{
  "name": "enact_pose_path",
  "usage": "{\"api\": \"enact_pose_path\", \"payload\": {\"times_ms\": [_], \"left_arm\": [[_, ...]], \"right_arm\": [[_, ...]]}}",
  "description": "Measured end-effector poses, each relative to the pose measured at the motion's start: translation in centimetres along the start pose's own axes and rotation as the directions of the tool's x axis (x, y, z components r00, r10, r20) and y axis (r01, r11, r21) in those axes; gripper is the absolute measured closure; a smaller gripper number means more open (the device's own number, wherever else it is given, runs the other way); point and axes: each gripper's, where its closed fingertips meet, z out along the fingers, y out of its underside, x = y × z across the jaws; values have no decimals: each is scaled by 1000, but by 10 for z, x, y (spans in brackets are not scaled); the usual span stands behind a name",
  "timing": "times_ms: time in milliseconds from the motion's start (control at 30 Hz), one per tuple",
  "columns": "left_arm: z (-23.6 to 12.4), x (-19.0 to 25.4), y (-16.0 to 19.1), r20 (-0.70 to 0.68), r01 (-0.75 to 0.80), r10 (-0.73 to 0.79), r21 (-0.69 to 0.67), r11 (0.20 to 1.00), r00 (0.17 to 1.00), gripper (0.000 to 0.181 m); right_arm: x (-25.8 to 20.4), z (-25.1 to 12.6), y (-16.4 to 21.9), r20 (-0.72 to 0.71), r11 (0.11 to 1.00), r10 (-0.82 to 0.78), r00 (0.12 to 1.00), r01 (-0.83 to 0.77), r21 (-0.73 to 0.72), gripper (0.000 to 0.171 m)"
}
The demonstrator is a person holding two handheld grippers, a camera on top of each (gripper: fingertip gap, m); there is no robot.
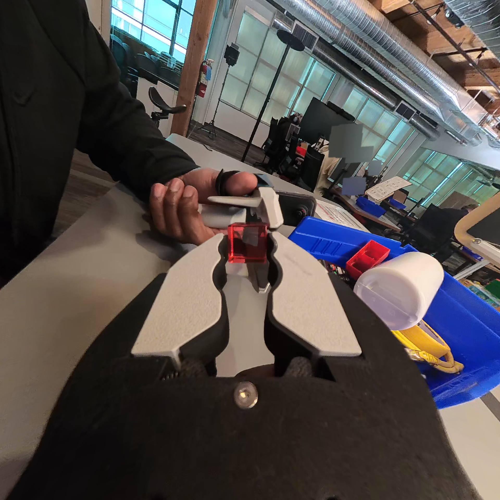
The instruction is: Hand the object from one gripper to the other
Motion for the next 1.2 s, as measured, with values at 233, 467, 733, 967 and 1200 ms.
{"api": "enact_pose_path", "payload": {"times_ms": [233, 467, 733, 967, 1200], "left_arm": [[-1, 6, -3, 68, -195, 195, 2, 981, 979, 125], [2, 12, 9, 5, -162, 163, -78, 984, 987, 124], [8, 15, 30, -22, -254, 254, -169, 952, 967, 150], [-7, 8, -5, 258, -725, 739, -168, 668, 622, 153], [-24, 7, -32, 406, -891, 898, -452, 38, -168, 153]], "right_arm": [[0, 0, -2, -14, 1000, -28, 1000, 28, 5, 145], [-2, 0, -3, -25, 996, -91, 996, 91, 1, 145], [-6, 4, 3, -19, 993, -118, 993, 118, -32, 145], [15, 4, 20, -90, 988, 57, 994, -70, -141, 142], [20, 3, 29, -47, 845, 504, 862, -504, -179, 134]]}}
